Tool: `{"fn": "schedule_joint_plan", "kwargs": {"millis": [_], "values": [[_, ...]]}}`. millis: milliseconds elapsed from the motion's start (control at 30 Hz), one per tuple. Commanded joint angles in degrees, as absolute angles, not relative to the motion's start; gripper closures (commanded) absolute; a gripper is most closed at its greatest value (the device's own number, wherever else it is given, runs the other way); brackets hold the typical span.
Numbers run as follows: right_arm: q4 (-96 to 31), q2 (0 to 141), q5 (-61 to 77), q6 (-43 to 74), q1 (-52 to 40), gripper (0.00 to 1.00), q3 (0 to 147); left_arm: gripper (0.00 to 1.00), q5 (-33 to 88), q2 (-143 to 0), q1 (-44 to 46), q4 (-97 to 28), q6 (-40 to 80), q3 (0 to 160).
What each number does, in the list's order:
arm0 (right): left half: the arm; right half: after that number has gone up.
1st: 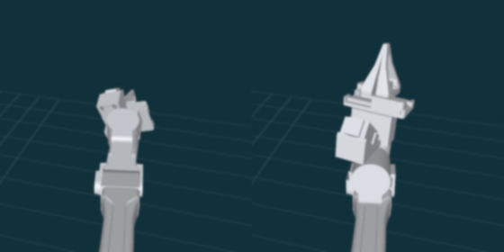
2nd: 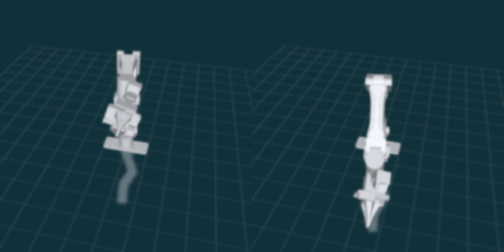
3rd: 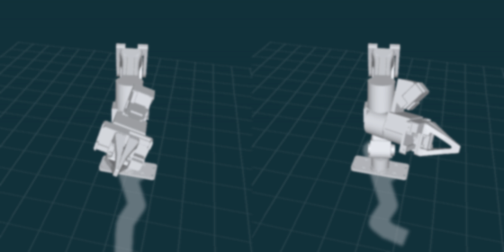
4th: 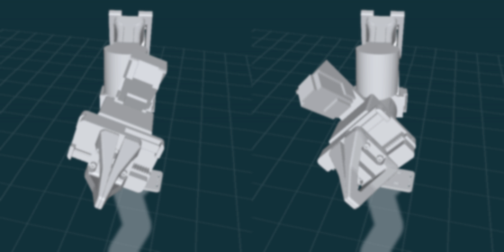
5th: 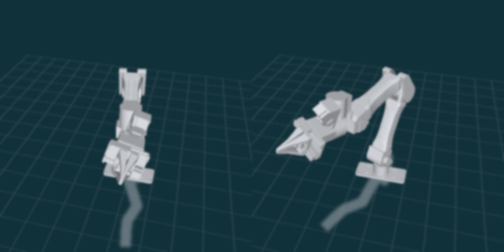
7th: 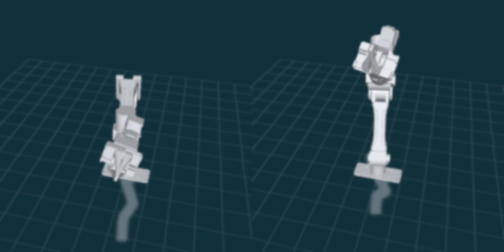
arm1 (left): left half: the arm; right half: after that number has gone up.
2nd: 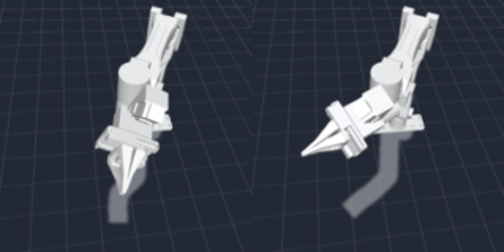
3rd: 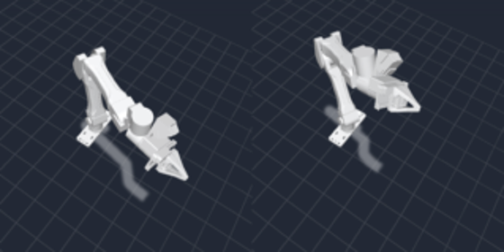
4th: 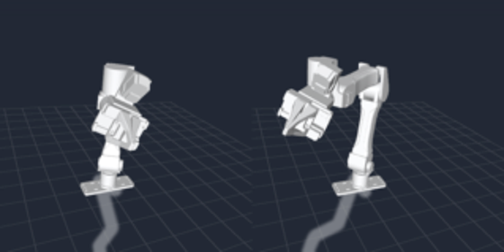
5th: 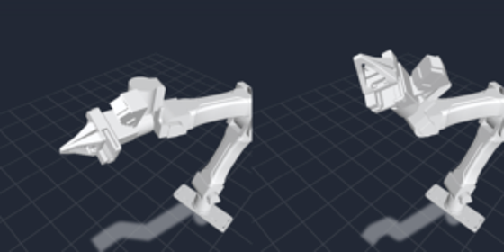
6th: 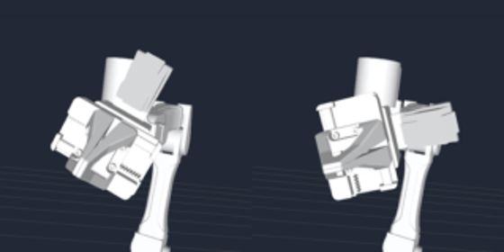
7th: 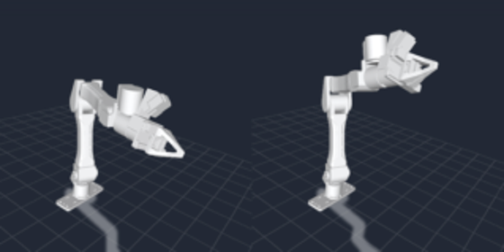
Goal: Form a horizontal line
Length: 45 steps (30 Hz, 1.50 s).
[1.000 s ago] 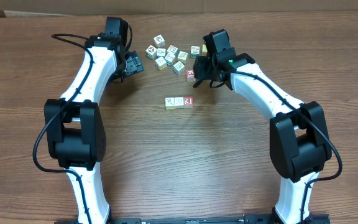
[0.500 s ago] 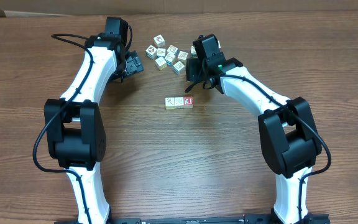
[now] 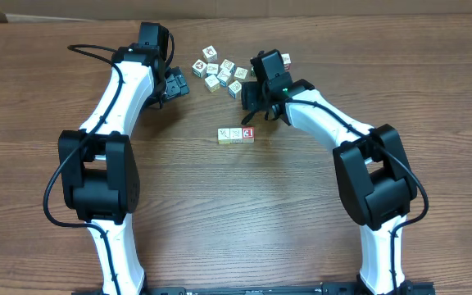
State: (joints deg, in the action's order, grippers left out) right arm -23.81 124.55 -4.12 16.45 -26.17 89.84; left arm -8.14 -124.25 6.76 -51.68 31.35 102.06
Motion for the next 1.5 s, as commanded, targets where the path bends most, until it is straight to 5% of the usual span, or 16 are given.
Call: {"fn": "schedule_joint_plan", "kwargs": {"millis": [0,300,500,800,1000,1467], "values": [[-23.0,125.4,-4.9,16.0,-27.4,0.34,91.0,0.0,-7.9,-124.4,7.3,-51.8,30.9,103.2],[-22.0,128.8,-5.1,16.1,-28.1,0.34,91.0,0.0,-7.9,-124.4,7.3,-51.8,30.9,103.2],[-21.7,128.7,-5.6,16.1,-27.6,0.47,91.1,0.0,-7.9,-124.4,7.3,-51.8,30.9,103.2],[-21.0,128.7,-5.5,16.0,-26.5,0.37,91.2,0.0,-7.9,-124.4,7.3,-51.8,30.9,103.2],[-20.6,128.7,-5.6,16.0,-26.5,0.54,91.6,0.0,-7.9,-124.4,7.3,-51.8,30.9,103.2],[-21.3,126.0,-7.5,14.9,-26.5,0.66,92.0,0.0,-7.9,-124.4,7.3,-51.8,30.9,103.2]]}}
